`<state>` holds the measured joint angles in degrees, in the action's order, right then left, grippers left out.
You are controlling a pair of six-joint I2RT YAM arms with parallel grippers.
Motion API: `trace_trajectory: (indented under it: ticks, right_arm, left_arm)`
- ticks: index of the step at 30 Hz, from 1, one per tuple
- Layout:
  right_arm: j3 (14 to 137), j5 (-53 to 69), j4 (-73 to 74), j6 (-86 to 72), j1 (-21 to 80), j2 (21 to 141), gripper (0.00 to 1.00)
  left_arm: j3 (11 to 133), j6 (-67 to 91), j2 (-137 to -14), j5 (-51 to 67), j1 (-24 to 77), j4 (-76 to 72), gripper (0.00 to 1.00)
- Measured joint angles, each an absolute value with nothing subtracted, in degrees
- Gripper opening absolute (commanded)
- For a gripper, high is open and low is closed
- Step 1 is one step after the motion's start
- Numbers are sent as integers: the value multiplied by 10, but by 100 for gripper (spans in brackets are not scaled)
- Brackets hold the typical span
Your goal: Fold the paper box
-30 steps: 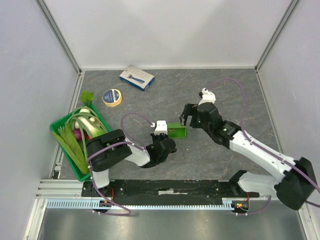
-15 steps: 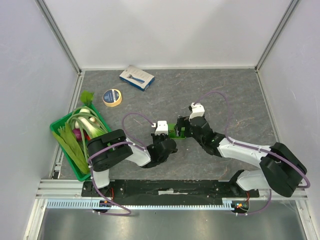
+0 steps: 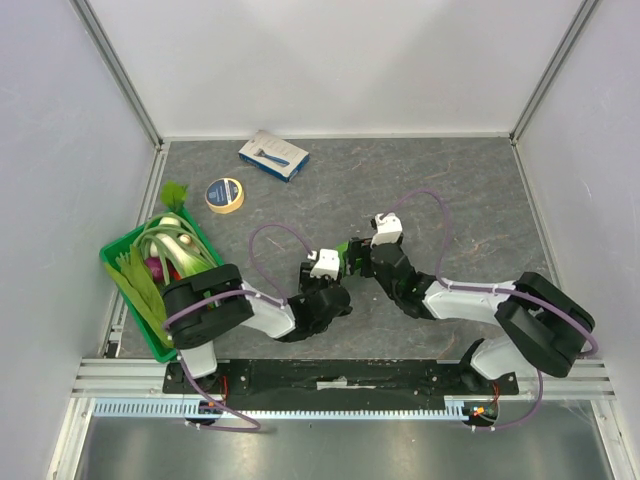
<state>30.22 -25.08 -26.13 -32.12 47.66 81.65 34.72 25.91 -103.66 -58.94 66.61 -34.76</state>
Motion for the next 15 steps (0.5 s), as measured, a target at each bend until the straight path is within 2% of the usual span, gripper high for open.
trace_trajectory:
  ticks: [2,8,15]
  right_arm:
    - [300,-258,-274,-321,483,823,92]
    - [290,-260,-293,-318,495,851,92]
    - [283,-259,-301,-314,496,857,92]
  left_arm:
    - [335,266,-1011,-561,675,-323,62]
    - [251,291,-866,-401,691,-250,75]
    - [198,324,-672,-228,693,-143,76]
